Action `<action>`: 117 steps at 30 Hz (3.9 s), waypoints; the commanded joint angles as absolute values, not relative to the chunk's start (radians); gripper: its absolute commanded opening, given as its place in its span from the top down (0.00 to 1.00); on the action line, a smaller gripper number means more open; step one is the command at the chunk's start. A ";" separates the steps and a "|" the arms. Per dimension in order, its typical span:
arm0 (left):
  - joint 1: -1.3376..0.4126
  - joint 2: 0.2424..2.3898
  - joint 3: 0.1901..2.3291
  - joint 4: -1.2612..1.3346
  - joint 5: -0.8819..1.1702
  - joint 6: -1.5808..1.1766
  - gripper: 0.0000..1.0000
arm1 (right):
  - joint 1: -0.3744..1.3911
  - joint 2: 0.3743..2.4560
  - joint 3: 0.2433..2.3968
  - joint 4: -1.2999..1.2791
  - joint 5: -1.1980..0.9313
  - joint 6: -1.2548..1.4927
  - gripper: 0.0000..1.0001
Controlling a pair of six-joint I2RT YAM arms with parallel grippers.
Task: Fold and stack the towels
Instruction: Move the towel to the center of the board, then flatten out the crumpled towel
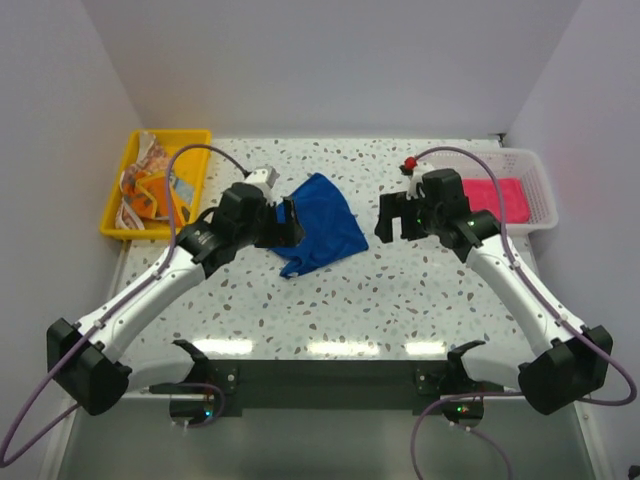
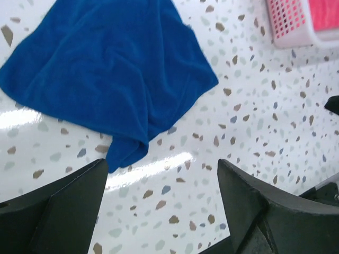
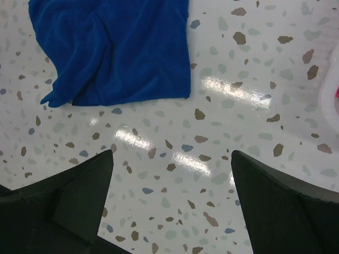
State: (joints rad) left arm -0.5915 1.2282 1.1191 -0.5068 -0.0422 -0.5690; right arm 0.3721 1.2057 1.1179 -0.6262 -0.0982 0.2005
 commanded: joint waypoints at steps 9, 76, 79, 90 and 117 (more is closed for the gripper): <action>-0.537 1.242 0.890 -0.396 -0.186 -0.647 0.24 | 0.503 1.368 1.152 -0.612 -0.107 0.156 0.15; -0.288 1.508 1.339 -0.538 -0.276 -0.520 1.00 | 0.999 1.828 1.212 -0.098 0.144 0.341 0.43; -0.290 1.512 1.341 -0.538 -0.278 -0.519 1.00 | 1.022 1.856 1.209 -0.086 0.173 0.330 0.46; -0.291 1.519 1.356 -0.548 -0.282 -0.515 1.00 | 1.066 1.930 1.241 -0.084 0.227 0.310 0.49; -0.293 1.531 1.370 -0.561 -0.314 -0.506 1.00 | 1.083 1.973 1.278 -0.112 0.313 0.315 0.68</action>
State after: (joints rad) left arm -0.2905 1.5249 1.3224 -0.5644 -0.2859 -0.5297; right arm 1.0779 2.0033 1.2808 -0.1074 0.2718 0.3202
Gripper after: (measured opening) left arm 0.033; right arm 0.335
